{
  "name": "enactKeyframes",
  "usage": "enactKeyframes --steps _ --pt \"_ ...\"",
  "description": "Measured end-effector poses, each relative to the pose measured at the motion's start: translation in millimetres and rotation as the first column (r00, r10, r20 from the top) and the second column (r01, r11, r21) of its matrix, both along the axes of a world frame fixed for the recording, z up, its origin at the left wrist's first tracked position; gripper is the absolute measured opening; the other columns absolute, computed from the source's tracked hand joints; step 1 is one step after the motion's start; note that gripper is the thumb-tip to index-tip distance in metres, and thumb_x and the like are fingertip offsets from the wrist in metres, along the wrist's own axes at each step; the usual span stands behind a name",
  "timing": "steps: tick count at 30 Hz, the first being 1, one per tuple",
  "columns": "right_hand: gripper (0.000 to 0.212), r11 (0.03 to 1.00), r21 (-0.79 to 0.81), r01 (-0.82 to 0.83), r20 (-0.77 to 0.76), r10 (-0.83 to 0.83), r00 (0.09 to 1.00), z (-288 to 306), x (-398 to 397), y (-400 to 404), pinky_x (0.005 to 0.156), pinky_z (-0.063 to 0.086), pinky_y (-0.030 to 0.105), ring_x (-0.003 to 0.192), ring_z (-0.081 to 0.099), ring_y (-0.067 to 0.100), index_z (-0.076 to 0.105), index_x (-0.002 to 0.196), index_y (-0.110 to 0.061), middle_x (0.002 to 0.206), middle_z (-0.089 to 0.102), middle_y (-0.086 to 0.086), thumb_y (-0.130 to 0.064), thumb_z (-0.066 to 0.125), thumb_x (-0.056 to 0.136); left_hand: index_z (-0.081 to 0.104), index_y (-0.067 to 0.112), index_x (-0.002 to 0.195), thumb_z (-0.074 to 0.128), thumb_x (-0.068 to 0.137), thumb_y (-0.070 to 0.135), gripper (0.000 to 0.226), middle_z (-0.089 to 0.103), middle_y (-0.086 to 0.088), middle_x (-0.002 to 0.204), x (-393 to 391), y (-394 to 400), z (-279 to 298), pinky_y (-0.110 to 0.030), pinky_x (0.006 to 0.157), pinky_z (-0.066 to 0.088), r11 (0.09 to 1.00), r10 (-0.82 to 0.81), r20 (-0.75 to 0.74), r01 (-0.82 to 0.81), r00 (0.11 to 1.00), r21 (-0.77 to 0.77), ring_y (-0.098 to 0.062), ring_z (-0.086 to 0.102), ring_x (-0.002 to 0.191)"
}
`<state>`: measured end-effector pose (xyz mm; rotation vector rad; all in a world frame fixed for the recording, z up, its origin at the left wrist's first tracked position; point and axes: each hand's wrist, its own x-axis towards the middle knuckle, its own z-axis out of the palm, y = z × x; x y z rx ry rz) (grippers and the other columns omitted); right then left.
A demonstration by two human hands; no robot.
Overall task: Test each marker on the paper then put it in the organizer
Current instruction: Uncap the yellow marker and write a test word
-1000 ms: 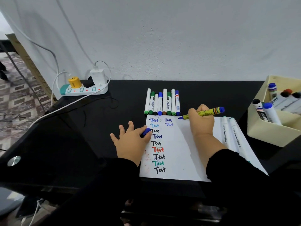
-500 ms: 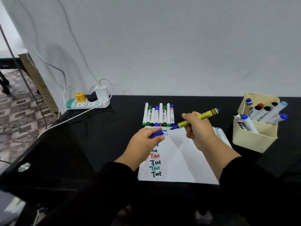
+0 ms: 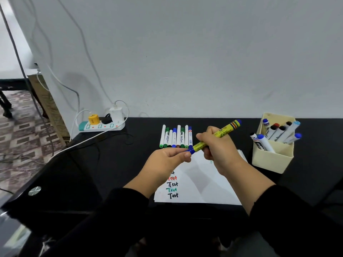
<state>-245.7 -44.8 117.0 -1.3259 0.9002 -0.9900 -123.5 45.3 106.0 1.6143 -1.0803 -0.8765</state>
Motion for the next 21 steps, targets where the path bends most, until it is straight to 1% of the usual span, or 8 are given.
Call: enactKeyframes --steps 2,5,10,13,15,18,19,21 --pt "0.043 1.0 0.003 -0.014 0.02 0.014 1.0 2 1 2 0.042 0.022 0.022 0.041 0.026 0.011 0.029 0.058 -0.016 0.048 0.027 0.001 -0.001 0.056 0.087 0.07 0.031 0.077 0.063 0.086 0.034 0.012 0.07 0.012 0.082 -1 2 4 -0.015 0.072 0.041 1.0 -0.03 0.02 0.03 0.999 -0.004 -0.005 0.06 0.089" --pt "0.041 0.998 0.054 0.039 0.024 -0.04 0.999 3 7 4 0.043 0.019 0.021 0.042 0.023 0.013 0.028 0.059 -0.018 0.054 0.025 0.004 0.0 0.052 0.086 0.066 0.03 0.08 0.059 0.09 0.03 0.012 0.067 0.012 0.079 -4 0 6 -0.014 0.068 0.038 1.0 -0.006 0.023 0.006 1.0 -0.021 -0.006 0.058 0.087" --pt "0.035 0.982 0.129 0.139 0.03 -0.144 0.989 2 18 7 0.042 0.019 0.021 0.048 0.02 0.016 0.028 0.061 -0.018 0.057 0.026 0.005 -0.002 0.048 0.084 0.066 0.025 0.096 0.055 0.094 0.026 0.011 0.064 0.009 0.082 -12 -5 6 -0.014 0.064 0.037 0.995 0.085 0.051 -0.082 0.995 -0.057 -0.007 0.055 0.084" --pt "0.035 0.969 0.209 0.13 0.071 -0.148 0.986 -1 20 10 0.042 0.017 0.021 0.045 0.019 0.014 0.026 0.06 -0.018 0.056 0.024 0.003 -0.001 0.045 0.085 0.067 0.023 0.102 0.054 0.094 0.026 0.015 0.063 0.004 0.084 -13 -6 4 -0.017 0.053 0.036 0.991 0.129 0.165 -0.12 0.978 -0.063 -0.009 0.048 0.067" --pt "0.034 0.958 0.252 0.137 0.064 -0.158 0.985 -2 21 10 0.043 0.018 0.022 0.045 0.02 0.014 0.028 0.062 -0.018 0.055 0.025 0.003 -0.002 0.044 0.086 0.068 0.023 0.101 0.053 0.095 0.026 0.016 0.06 0.002 0.083 -14 -8 2 -0.019 0.051 0.034 0.989 0.143 0.247 -0.13 0.958 -0.069 -0.009 0.044 0.061" --pt "0.03 0.937 0.322 0.139 0.056 -0.166 0.985 -4 21 11 0.04 0.02 0.02 0.04 0.022 0.012 0.033 0.064 -0.019 0.053 0.029 0.002 -0.003 0.044 0.087 0.068 0.019 0.106 0.051 0.095 0.027 0.022 0.058 0.003 0.085 -15 -9 0 -0.019 0.056 0.035 0.99 0.139 0.375 -0.114 0.917 -0.087 -0.011 0.047 0.071" --pt "0.029 0.931 0.339 0.132 0.053 -0.16 0.986 -5 21 11 0.039 0.021 0.019 0.037 0.023 0.011 0.034 0.064 -0.019 0.053 0.03 0.002 -0.004 0.044 0.087 0.068 0.019 0.108 0.051 0.095 0.028 0.023 0.058 0.004 0.088 -15 -8 0 -0.017 0.057 0.035 0.991 0.132 0.394 -0.111 0.91 -0.076 -0.011 0.048 0.075" --pt "0.03 0.928 0.356 0.111 0.048 -0.137 0.989 -6 21 12 0.037 0.022 0.018 0.033 0.023 0.009 0.034 0.064 -0.019 0.051 0.031 0.001 -0.003 0.043 0.088 0.067 0.02 0.109 0.051 0.095 0.029 0.023 0.058 0.005 0.089 -12 -8 0 -0.016 0.056 0.034 0.995 0.102 0.368 -0.098 0.924 -0.029 -0.009 0.047 0.072"
